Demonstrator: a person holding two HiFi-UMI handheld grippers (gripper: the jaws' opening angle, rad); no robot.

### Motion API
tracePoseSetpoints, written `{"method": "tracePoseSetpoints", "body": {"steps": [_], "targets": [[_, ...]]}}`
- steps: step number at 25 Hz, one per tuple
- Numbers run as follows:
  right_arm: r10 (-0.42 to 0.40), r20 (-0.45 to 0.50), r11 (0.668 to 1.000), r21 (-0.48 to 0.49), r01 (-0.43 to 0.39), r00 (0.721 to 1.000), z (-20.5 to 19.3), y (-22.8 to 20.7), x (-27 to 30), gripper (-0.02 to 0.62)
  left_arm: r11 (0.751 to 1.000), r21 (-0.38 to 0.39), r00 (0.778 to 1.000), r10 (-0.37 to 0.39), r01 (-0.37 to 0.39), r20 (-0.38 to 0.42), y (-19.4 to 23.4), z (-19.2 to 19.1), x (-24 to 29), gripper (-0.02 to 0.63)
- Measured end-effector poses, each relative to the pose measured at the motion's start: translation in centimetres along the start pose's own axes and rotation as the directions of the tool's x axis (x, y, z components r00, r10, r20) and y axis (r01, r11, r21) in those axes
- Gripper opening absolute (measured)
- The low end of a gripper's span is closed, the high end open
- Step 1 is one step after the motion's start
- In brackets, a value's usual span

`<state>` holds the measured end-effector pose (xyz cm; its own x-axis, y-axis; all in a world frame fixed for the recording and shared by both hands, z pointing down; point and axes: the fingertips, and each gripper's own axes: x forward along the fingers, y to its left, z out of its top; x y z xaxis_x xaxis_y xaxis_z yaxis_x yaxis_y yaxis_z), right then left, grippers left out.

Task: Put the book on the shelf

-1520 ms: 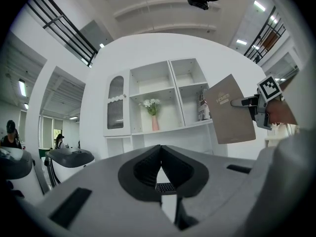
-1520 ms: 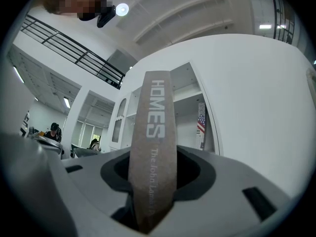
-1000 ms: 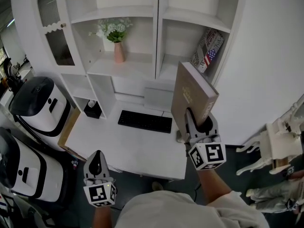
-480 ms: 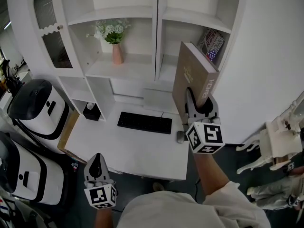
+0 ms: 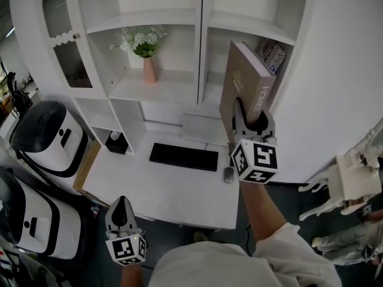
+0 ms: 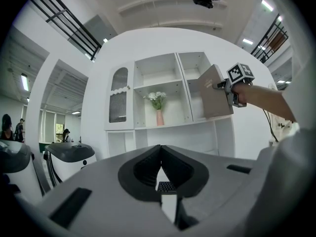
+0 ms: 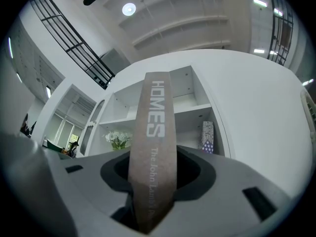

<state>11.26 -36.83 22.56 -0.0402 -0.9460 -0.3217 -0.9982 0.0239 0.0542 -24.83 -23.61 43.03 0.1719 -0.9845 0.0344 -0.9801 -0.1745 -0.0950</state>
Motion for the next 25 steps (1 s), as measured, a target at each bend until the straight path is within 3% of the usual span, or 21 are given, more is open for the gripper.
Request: {"method": "tracePoseSetpoints", "body": {"steps": [11,25], "targets": [[-0.022,0.026,0.999,-0.024,0.022,0.999,1.7,0.3,1.7,0.178,1.0,-0.011,1.0,0.01,-0.01,-0.003,0.7,-0.3,0.5,0.002],[-0.12,-0.003,0.992,-0.05,0.12,0.993,-0.6,-1.4,5.7,0.178,1.0,-0.007,1.0,0.0,0.0,-0.009,0.2,-0.4,1.8,0.002]]}}
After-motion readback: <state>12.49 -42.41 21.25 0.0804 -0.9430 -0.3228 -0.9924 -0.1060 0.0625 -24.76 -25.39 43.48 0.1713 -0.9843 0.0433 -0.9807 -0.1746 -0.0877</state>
